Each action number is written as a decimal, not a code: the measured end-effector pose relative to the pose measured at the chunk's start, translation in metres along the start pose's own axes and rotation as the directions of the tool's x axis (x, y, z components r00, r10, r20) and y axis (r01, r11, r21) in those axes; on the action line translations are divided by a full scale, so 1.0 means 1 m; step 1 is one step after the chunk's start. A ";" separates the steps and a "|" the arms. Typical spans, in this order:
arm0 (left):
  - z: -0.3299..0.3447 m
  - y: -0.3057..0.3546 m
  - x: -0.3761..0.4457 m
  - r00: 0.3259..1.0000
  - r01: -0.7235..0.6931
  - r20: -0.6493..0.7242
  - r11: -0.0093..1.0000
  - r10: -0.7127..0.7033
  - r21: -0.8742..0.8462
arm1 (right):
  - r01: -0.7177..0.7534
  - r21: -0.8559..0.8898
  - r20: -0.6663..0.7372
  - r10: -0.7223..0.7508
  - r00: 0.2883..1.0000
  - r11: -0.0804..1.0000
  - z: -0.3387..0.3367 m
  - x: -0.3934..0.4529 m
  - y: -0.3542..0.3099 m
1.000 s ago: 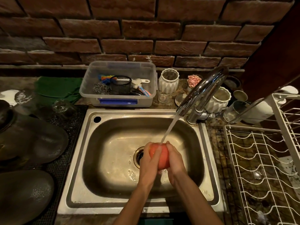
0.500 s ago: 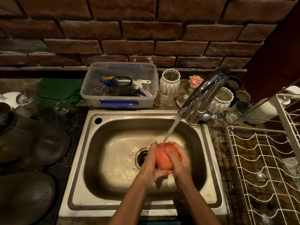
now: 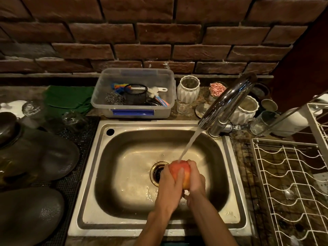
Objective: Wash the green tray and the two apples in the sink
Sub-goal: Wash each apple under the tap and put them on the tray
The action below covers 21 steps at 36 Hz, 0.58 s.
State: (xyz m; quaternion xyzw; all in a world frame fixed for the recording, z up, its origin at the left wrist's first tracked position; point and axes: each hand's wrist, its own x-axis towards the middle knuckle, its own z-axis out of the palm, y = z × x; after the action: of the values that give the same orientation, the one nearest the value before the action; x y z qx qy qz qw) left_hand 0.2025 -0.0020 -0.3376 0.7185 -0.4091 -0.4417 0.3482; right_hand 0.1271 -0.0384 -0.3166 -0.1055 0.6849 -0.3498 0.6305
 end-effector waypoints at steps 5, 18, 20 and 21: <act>-0.001 0.005 -0.001 0.996 0.043 -0.078 0.993 -0.052 -0.107 | 0.055 -0.130 0.111 -0.041 0.993 0.990 0.003 -0.003 -0.009; -0.015 0.016 0.021 0.842 0.537 0.254 0.704 -0.475 -0.464 | 0.550 -0.276 0.607 -0.301 0.736 0.788 -0.029 0.008 -0.011; -0.017 0.020 0.021 0.823 0.568 0.344 0.651 -0.451 -0.504 | 0.568 -0.229 0.611 -0.337 0.716 0.791 -0.034 0.007 -0.011; -0.017 0.022 0.021 0.815 0.579 0.382 0.633 -0.435 -0.515 | 0.584 -0.211 0.596 -0.370 0.713 0.784 -0.035 0.006 -0.011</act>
State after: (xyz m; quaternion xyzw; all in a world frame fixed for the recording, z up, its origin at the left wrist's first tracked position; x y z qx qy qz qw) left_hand 0.2178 -0.0275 -0.3198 0.5986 -0.0601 -0.7062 0.3732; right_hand 0.0900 -0.0378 -0.3161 -0.4948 0.4886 -0.3194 0.6437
